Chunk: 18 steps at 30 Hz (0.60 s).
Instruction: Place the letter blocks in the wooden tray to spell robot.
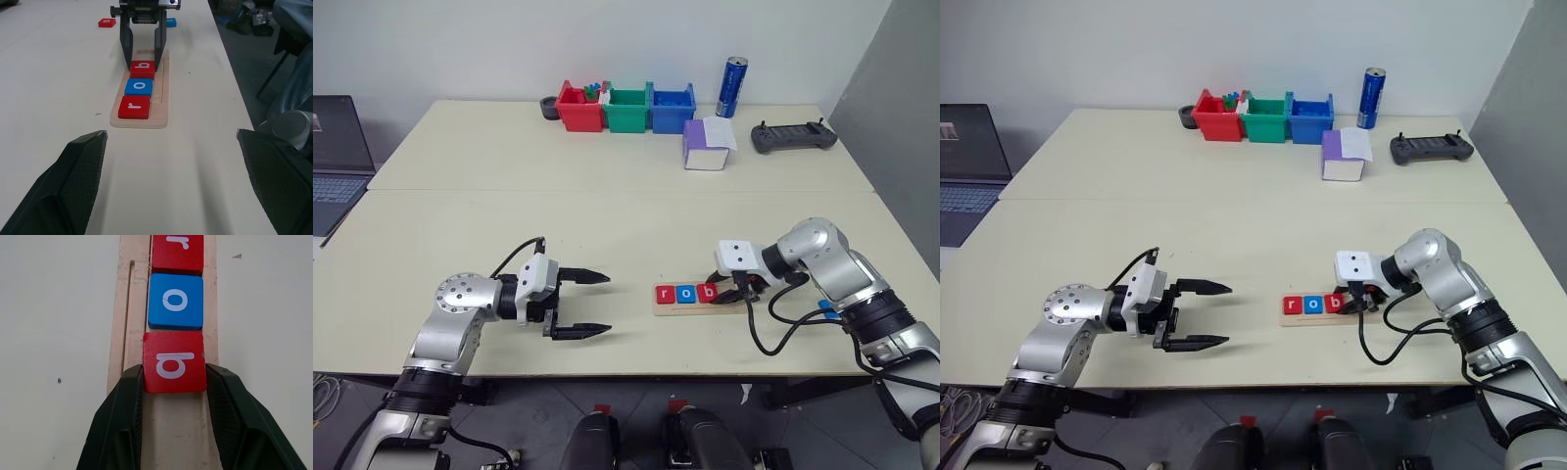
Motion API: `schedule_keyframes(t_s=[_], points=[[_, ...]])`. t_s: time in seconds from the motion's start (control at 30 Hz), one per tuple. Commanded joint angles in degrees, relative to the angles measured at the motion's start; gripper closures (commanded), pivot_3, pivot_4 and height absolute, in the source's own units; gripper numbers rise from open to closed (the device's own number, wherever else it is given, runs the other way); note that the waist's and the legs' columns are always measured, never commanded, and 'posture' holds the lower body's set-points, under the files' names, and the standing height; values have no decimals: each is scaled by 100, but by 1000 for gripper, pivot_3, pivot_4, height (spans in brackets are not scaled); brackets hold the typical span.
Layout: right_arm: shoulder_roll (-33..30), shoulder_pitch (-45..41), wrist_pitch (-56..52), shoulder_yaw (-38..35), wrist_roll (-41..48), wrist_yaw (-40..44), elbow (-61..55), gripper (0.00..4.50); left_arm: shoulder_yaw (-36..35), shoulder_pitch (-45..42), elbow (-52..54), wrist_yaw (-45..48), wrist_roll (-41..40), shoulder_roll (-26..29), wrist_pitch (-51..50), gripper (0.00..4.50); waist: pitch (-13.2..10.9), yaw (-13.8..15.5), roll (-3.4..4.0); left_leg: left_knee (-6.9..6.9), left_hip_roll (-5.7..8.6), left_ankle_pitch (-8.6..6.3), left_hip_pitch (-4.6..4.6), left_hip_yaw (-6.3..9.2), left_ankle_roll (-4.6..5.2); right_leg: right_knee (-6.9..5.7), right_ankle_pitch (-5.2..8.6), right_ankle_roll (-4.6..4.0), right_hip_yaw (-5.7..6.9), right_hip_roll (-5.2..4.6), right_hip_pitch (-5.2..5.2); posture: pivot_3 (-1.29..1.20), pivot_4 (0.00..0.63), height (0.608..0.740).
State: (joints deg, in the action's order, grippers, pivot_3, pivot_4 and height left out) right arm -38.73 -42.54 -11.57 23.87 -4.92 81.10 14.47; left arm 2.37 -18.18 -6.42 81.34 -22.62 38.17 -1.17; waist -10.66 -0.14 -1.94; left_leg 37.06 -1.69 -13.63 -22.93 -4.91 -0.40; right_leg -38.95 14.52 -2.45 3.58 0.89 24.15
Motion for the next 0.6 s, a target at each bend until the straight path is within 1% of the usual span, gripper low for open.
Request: schedule_keyframes(t_s=[0.03, 0.3, 0.6], points=[[12, -156, 70, 0, -54, 1, -35, 3038, -128, -81, 71, -21, -126, 26, -23, 0, 0, -1, 0, 0, 0, 0, 0, 0, 0, 0, 0, 0, 0, 0, 0, 0, 150, 740], [64, -179, 21, 23, -133, 31, -72, 3038, -148, -75, 86, -40, -129, 35, -46, 0, 0, -1, 0, 0, 0, 0, 0, 0, 0, 0, 0, 0, 0, 0, 0, 0, 150, 740], [89, -210, -369, 101, -147, 40, -299, 3038, -165, -90, 88, -59, -126, 37, -66, 0, 0, 0, 0, 0, -1, 0, 0, 0, 0, 0, 0, 0, 0, 0, 0, 0, 150, 740]])
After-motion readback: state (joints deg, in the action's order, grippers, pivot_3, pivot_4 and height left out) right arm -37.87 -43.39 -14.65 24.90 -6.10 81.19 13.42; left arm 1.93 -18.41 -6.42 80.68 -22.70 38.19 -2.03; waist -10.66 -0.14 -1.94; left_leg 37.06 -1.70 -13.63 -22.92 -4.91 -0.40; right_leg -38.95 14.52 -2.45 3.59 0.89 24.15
